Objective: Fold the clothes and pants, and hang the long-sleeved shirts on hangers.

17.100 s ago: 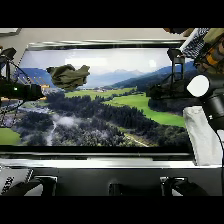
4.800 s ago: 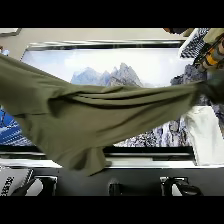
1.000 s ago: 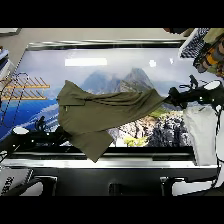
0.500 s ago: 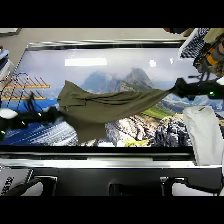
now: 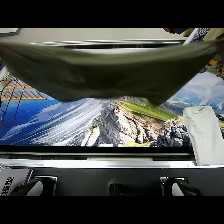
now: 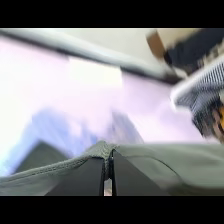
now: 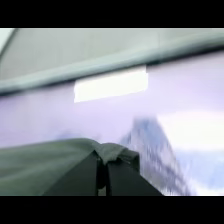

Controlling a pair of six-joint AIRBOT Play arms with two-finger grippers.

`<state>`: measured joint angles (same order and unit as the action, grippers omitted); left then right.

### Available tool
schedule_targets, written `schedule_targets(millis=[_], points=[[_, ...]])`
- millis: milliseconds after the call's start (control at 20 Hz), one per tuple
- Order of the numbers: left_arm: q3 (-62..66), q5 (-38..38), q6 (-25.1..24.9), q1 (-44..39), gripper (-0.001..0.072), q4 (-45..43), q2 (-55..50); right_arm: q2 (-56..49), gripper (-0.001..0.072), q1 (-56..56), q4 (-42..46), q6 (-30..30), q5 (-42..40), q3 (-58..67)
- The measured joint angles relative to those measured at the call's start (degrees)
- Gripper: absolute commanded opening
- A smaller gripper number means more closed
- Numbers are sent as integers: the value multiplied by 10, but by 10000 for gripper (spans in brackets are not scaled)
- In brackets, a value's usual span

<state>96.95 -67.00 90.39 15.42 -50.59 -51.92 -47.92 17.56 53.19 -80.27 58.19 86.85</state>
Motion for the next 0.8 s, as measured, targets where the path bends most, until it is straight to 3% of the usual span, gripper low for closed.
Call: schedule_targets(millis=[200, 400, 600, 800], points=[[47, 0, 67, 22, 13, -96, 84, 110, 31, 0, 21, -55, -56, 4], [52, -9, 91, 28, 13, -139, 111, 142, 31, 0, 23, -105, -83, 5], [5, -23, 85, 22, 13, -132, 62, 86, 32, 0, 19, -156, -50, 5], [-64, -4, 42, -20, 14, -118, -69, -60, 32, 0, 17, -195, 24, 3]])
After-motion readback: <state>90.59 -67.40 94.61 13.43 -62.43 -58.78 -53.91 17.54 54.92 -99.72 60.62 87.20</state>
